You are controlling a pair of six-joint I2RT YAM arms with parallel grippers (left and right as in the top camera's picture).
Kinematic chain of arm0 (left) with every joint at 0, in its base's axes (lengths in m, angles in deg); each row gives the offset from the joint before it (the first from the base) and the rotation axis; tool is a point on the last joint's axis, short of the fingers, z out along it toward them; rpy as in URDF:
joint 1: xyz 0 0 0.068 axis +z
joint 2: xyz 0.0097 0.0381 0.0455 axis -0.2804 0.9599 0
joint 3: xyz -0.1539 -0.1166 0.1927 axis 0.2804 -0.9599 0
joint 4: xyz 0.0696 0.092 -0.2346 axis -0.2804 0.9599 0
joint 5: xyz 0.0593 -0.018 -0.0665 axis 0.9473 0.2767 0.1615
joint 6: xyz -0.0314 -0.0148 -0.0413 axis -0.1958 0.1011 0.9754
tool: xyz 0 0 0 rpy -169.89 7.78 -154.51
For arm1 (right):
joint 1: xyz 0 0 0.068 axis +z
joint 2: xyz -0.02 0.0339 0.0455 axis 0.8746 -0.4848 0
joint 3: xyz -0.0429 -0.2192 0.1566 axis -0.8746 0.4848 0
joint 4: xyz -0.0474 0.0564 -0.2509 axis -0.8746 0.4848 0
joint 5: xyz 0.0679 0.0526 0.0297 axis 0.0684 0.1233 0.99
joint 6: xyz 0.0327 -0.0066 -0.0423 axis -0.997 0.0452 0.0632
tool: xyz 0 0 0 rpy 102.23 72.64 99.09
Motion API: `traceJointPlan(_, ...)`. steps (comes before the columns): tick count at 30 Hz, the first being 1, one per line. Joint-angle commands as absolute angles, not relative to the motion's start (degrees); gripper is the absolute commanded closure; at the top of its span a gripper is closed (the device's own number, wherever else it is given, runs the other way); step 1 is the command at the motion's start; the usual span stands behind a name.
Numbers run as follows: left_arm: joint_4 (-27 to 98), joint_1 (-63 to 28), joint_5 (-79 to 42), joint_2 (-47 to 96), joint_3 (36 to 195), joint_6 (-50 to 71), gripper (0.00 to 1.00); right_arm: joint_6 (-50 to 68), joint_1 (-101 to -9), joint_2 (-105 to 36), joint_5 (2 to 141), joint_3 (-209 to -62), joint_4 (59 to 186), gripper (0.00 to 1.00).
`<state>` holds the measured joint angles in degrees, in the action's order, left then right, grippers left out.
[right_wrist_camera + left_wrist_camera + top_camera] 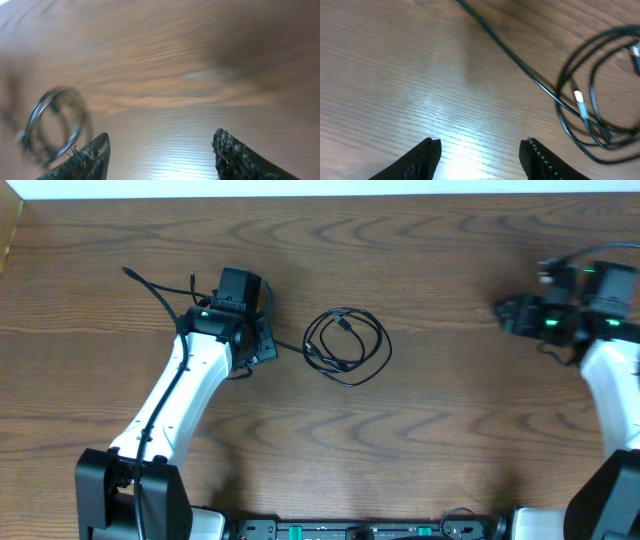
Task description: Untangle cables
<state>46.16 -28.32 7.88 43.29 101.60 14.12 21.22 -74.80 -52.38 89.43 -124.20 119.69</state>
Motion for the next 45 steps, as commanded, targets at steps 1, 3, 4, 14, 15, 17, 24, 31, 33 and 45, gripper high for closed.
traceJointPlan(1, 46.7, -28.2, 13.3, 42.9, 101.9, 16.4, 0.44, 24.3, -63.7, -53.9, 91.2, -124.3, 120.3, 0.36)
traceJointPlan(3, 46.7, -28.2, 13.3, 42.9, 101.9, 16.6, 0.44, 24.3, -59.0, -55.4, 91.1, -124.3, 120.0, 0.35)
traceJointPlan(4, 46.7, -28.2, 13.3, 42.9, 101.9, 16.6, 0.44, 24.3, -57.2, -56.1, 90.7, -124.3, 120.0, 0.35)
traceJointPlan(14, 46.9, -28.2, 13.3, 42.9, 101.9, 17.0, 0.44, 11.4, -46.2, -69.0, 90.5, -124.3, 113.8, 0.46)
traceJointPlan(15, 46.9, -28.2, 13.3, 42.9, 101.9, 17.0, 0.44, 10.5, -45.6, -70.8, 90.5, -124.3, 111.4, 0.46)
traceJointPlan(17, 46.9, -28.2, 13.3, 42.9, 101.9, 17.0, 0.44, 9.2, -45.1, -72.5, 90.5, -124.3, 108.9, 0.47)
traceJointPlan(24, 46.9, -28.2, 13.3, 42.9, 101.9, 17.0, 0.44, 6.0, -43.7, -77.3, 90.3, -124.3, 99.7, 0.58)
traceJointPlan(31, 47.2, -28.2, 13.3, 42.9, 101.9, 17.0, 0.44, 4.1, -43.3, -79.1, 87.9, -124.3, 97.5, 0.93)
traceJointPlan(33, 47.3, -28.2, 13.3, 42.9, 101.9, 17.0, 0.44, 4.1, -43.3, -79.1, 87.9, -124.3, 97.2, 0.99)
traceJointPlan(45, 47.3, -28.2, 10.7, 42.9, 101.9, 17.0, 0.44, 19.5, -45.7, -60.0, 92.7, -124.4, 104.2, 0.99)
